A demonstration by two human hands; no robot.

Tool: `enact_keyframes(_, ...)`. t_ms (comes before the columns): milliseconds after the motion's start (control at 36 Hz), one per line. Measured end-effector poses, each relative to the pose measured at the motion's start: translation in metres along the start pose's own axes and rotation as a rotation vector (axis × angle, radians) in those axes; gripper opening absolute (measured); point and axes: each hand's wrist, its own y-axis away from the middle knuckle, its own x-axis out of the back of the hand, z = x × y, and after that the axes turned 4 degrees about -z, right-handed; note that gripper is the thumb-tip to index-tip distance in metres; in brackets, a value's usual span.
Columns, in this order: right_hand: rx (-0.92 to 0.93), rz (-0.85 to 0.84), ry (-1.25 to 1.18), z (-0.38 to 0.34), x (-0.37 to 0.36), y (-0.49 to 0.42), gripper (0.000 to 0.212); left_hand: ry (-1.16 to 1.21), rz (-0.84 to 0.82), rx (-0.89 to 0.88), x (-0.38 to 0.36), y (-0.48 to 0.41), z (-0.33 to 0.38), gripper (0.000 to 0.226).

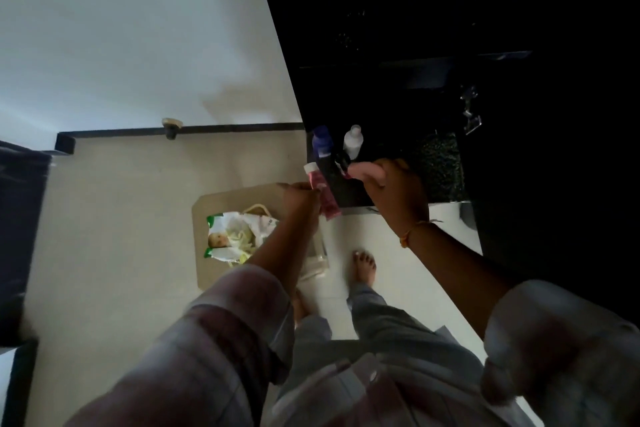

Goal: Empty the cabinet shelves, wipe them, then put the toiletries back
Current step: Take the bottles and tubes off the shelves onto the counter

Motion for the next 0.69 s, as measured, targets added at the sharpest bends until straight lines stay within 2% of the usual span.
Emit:
enact_keyframes(56, 0.021, 0.02, 0.052, -0.001, 0.001, -0.003, 0.024, 0.04, -0.011, 0.007, -0.004, -0.023, -0.012, 0.015)
enact_keyframes(111, 0.019, 0.002, 0.075, 0.001, 0.0, -0.006, 0.021, 0.044, -0.012, 0.008, -0.007, -0.025, -0.013, 0.005)
enact_keyframes(167, 0.008, -0.022, 0.078, 0.004, -0.001, -0.009, 0.02, 0.026, 0.01, 0.038, -0.01, -0.023, -0.01, 0.013)
enact_keyframes(194, 0.006, -0.03, 0.077, 0.006, -0.002, -0.011, 0.02, 0.029, 0.015, 0.047, -0.011, -0.021, -0.008, 0.016)
enact_keyframes(250, 0.0, -0.045, 0.08, 0.01, -0.002, -0.014, 0.021, 0.069, 0.007, 0.057, -0.014, -0.024, -0.006, 0.007)
enact_keyframes(306, -0.004, -0.06, 0.081, 0.014, -0.004, -0.018, 0.021, 0.124, 0.009, 0.056, -0.017, -0.027, -0.006, 0.013)
enact_keyframes(417, -0.015, -0.071, 0.098, 0.021, -0.01, -0.025, 0.023, 0.188, -0.003, 0.038, -0.024, -0.027, -0.006, 0.007)
enact_keyframes(472, -0.018, -0.078, 0.111, 0.024, -0.012, -0.028, 0.025, 0.224, -0.009, 0.03, -0.027, -0.028, -0.006, 0.011)
enact_keyframes(639, -0.008, -0.113, 0.123, 0.031, -0.02, -0.033, 0.027, -0.06, 0.106, -0.127, -0.03, -0.034, -0.012, 0.006)
enact_keyframes(694, -0.001, -0.116, 0.128, 0.033, -0.022, -0.034, 0.026, -0.084, 0.128, -0.13, -0.031, -0.037, -0.015, 0.007)
